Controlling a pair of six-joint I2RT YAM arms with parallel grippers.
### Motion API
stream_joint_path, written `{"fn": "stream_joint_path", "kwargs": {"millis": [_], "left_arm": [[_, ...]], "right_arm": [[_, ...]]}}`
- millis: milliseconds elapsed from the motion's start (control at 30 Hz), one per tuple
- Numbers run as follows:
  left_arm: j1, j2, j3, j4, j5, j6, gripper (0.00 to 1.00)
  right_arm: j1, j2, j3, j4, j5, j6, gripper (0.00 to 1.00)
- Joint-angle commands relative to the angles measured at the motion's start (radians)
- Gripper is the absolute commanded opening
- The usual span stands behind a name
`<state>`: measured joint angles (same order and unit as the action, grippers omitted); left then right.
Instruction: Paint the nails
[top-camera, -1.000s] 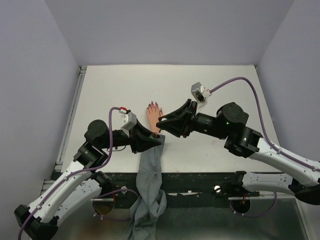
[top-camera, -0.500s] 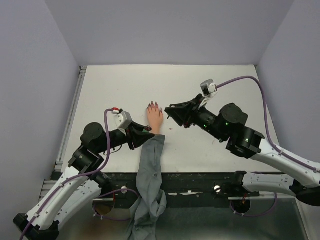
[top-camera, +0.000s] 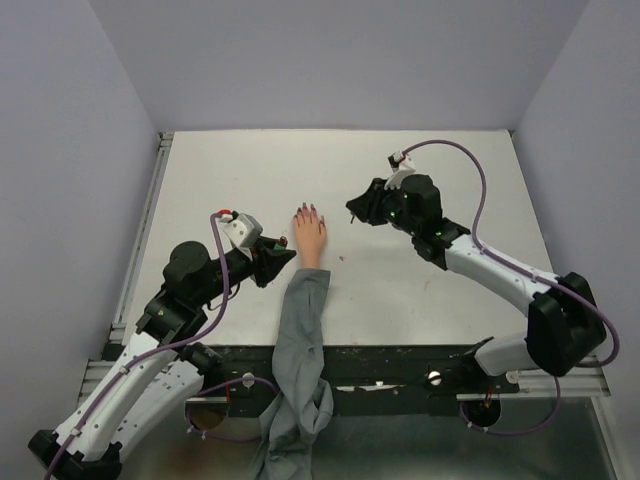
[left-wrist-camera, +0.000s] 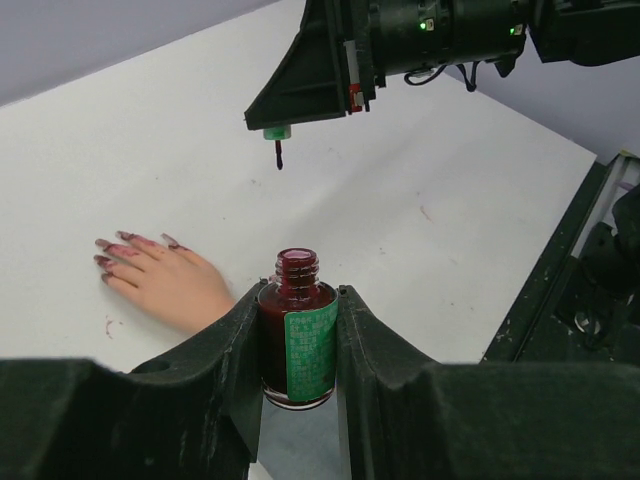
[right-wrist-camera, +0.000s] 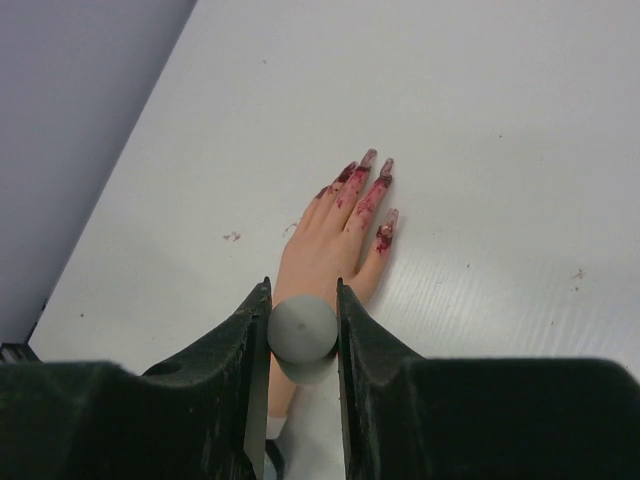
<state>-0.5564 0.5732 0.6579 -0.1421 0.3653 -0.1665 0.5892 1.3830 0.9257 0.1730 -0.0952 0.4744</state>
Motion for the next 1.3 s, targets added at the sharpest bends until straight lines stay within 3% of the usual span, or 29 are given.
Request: {"fn": "stream_joint_path", "kwargs": {"millis": [0,267,567,1267], "left_arm": [[0.004,0.011,0.020,-0.007,-0.084,0.056,0.00],[0.006,0.056,0.025,0.002,-0.101,0.090,0.00],[0.006,0.091,0.028,0.007,-0.089,0.094,0.00],[0.006,0.105,0.029,0.009,-0.081,0.096,0.00]], "right_arm": [[-0.048,0.141,0.004,0.226,-0.132,0.012,0.01],[-0.072,0.424,0.081,0.402,-0.212,0.013,0.01],[-0.072,0.580,0.091,0.588,-0.167,0.043,0.01],[-0.072,0.745,0.162,0.720,-0.113,0.084,0.01]]}}
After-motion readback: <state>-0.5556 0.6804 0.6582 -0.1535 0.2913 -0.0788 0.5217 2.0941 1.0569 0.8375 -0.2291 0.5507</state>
